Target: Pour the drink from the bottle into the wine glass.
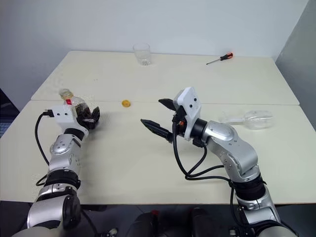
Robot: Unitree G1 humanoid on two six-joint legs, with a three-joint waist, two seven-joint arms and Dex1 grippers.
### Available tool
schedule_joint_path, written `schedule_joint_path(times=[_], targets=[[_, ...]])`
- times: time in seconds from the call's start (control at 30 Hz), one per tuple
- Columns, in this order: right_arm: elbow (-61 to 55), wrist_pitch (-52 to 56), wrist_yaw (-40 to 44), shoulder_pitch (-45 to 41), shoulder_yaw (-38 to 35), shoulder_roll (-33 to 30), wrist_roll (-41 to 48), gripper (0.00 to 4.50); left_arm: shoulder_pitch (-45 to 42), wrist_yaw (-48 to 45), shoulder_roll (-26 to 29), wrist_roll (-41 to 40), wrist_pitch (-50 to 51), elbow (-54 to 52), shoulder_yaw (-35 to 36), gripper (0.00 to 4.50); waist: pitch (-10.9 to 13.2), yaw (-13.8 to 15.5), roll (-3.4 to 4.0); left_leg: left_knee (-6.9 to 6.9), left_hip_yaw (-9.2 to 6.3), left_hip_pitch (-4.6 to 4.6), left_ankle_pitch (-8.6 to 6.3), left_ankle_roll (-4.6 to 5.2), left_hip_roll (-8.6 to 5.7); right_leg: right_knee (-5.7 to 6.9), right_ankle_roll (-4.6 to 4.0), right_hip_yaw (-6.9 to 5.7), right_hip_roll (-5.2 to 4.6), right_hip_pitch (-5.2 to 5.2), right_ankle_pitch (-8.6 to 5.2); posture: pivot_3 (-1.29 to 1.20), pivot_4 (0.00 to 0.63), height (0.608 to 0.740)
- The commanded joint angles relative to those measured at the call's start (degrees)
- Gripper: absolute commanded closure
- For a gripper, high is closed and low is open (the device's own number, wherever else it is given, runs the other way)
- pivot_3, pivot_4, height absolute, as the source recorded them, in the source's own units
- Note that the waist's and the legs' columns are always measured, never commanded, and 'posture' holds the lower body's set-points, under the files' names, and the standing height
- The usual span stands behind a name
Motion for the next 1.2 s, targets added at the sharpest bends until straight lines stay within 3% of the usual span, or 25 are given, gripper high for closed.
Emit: schedule_joint_path(times=[0.03,0.77,1.2], targets=[[-0.71,-1.16,0.37,-1.51,-0.5,0.3,-0.29,0.0,1.21,0.87,0.64,-0.85,0.8,-5.28,0.88,0.03,0.0,-0.01,0.0,0.0,-0.01,0.0,0.0,0.0,0.0,0.0,0.0,0.0,0.0,0.0,0.0,0.0,0.15,0.74],[-2.26,-1.58,2.2,1.6,-1.74,-2.58,0.11,0.0,24.51,7.85,-3.19,-6.12,21.93,-45.83,3.36,0.03,-0.01,-0.04,-0.01,0.0,-0.19,0.02,0.0,0.0,0.1,0.03,0.0,0.08,-0.08,0.01,0.0,0.0,0.15,0.74],[-6.52,0.0,0.53,7.23,-4.2,-6.07,0.45,0.0,39.7,5.76,-6.14,-11.02,38.15,-74.0,-2.95,0.03,-0.02,0.1,-0.03,0.0,-0.18,0.03,0.0,0.0,0.05,0.01,0.01,0.1,-0.11,0.05,-0.01,0.0,0.15,0.74]])
